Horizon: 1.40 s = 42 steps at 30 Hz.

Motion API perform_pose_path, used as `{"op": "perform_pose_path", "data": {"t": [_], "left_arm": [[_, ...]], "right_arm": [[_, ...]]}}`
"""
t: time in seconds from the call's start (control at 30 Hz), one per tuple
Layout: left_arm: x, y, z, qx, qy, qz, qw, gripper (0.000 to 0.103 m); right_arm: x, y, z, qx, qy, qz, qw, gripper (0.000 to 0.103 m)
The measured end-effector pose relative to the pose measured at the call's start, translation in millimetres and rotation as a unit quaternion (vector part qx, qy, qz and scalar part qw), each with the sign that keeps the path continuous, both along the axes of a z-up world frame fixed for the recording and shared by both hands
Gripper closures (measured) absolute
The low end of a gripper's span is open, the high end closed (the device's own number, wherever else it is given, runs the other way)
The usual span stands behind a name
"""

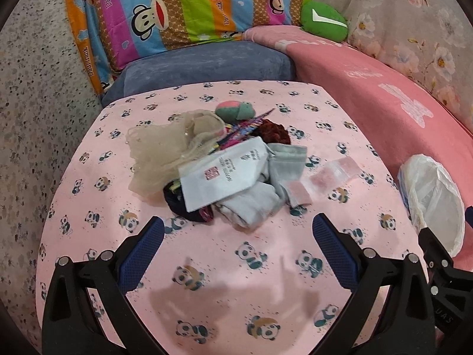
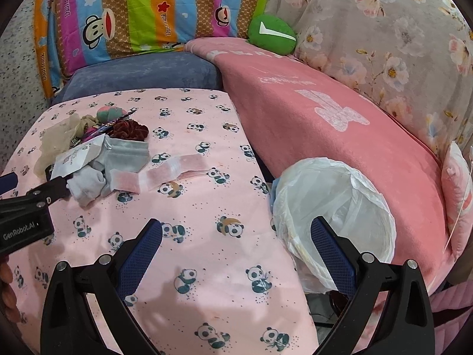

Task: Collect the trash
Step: 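Move both tools to the pile and close the right gripper on the white paper packet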

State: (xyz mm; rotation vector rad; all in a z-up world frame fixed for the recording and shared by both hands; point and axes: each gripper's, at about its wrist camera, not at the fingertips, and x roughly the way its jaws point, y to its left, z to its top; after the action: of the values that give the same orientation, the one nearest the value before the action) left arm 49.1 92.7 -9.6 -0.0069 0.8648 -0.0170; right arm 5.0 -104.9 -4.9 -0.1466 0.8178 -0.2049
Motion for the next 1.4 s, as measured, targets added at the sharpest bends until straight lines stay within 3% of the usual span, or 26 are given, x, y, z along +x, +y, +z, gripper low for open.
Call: {"op": "perform_pose_path", "data": {"t": [0.37, 0.73, 0.93, 1.0, 1.17, 1.23, 1.3, 1.4], "left_arm": [[58, 77, -7, -0.009, -0.005, 0.038, 0.9992, 0.007], [113, 108, -26, -0.078, 0.020, 0.027, 0.9964, 0.011], [127, 113, -42, -0.121, 0.054, 0.011, 0.9911, 0.045], [127, 112, -44, -0.124, 0.056, 0.003, 0.9908, 0.062], [126, 116, -45, -0.144, 0.061, -0.006, 0.9877, 0.095], [125, 117, -42, -0.143, 0.056, -0.007, 0.9882, 0.097], [122, 118, -36, -0.138, 0.049, -0.007, 0.9891, 0.098], [117, 118, -25, -0.138, 0.038, -0.007, 0.9897, 0.098]], "right_arm": [[42, 50, -12, 0.032, 0.008, 0.044, 0.998, 0.007], [84, 88, -25, 0.087, 0.030, 0.079, 0.993, 0.008], [103, 111, -31, 0.116, 0.041, 0.106, 0.987, 0.028], [109, 119, -32, 0.127, 0.047, 0.117, 0.984, 0.035], [124, 133, -44, 0.155, 0.072, 0.132, 0.976, 0.062], [130, 137, -51, 0.168, 0.084, 0.133, 0.973, 0.081], [132, 139, -55, 0.176, 0.088, 0.136, 0.971, 0.092], [129, 140, -52, 0.169, 0.077, 0.140, 0.973, 0.101]]}}
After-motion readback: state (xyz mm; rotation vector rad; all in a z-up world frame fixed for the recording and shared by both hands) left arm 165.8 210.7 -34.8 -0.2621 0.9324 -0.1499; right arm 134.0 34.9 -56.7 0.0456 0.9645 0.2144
